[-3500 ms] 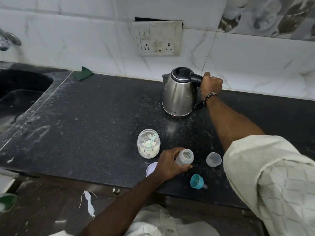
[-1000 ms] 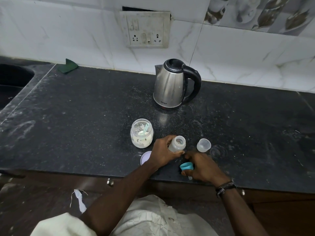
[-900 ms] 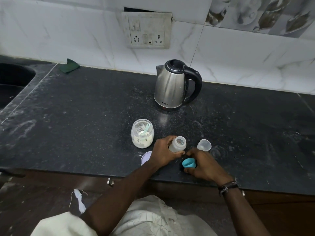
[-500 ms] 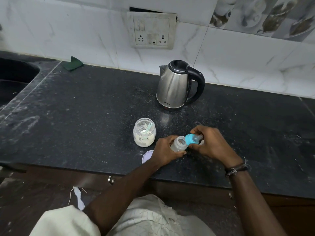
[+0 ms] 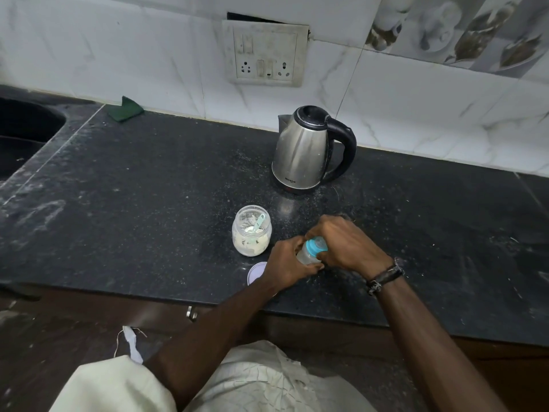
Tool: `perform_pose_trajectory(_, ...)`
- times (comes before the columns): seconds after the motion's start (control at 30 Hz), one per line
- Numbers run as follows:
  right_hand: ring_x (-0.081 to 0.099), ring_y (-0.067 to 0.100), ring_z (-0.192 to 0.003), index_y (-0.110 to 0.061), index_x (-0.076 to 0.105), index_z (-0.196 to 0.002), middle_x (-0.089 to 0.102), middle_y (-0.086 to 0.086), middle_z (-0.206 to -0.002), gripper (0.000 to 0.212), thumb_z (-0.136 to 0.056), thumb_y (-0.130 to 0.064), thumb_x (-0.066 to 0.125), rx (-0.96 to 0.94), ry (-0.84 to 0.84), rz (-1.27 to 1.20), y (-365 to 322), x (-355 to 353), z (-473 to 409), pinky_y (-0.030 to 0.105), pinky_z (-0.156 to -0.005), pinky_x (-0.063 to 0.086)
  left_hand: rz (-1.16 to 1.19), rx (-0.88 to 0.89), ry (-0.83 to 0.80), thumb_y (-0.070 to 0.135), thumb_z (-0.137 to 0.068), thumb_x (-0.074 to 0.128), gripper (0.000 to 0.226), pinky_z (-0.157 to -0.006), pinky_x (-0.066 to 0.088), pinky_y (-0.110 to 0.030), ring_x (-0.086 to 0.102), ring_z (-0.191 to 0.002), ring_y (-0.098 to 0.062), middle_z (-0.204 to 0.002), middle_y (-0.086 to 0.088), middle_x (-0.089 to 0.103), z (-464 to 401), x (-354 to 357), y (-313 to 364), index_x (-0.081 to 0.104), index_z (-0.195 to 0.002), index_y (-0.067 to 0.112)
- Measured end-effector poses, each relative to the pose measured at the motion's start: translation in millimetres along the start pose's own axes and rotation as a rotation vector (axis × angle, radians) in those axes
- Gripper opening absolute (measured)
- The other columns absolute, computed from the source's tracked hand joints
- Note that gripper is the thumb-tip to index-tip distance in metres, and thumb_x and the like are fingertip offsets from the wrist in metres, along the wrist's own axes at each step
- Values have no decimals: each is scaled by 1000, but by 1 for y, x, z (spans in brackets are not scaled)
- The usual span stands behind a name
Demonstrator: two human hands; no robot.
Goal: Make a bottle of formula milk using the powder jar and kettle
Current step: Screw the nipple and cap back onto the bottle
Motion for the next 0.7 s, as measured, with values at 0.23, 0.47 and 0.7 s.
perform_pose_trajectory(0.23, 61, 19, -91, -28, 73, -107, 62, -1, -98, 42, -66, -21, 77, -4, -5, -3, -2, 1, -6, 32, -75, 51, -26, 16, 3, 49, -61, 85, 68, -83, 61, -45, 75, -95, -15, -104, -2, 79, -1, -1, 3, 70, -116, 13)
perform_pose_trajectory(0.47, 64, 24, -91, -18, 72, -100, 68, 4, -97, 36, -71, -40, 78, 132, 44, -46, 7, -2, -6, 34, -72, 50, -10, 20, -3, 49, -62, 86, 64, -83, 61, -47, 75, -94, -15, -103, 0, 79, 0, -1, 5, 70, -114, 15)
perform_pose_trajectory(0.7, 67, 32, -88, -6, 65, -88, 69, 15, -95, 62, -87, -67, 53, 346, 214, 146, 4, -6, 0, 33, -66, 42, 11, 10, 13, 48, -63, 88, 64, -86, 60, -47, 76, -97, -16, -105, 0, 79, 1, 0, 2, 71, -115, 14)
Point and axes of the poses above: each hand's wrist, its own z-axis away from the middle knuckle, its own x-axis out of the palm, y = z × x, the point moved 7 cm from there along -z, towards the middle knuckle
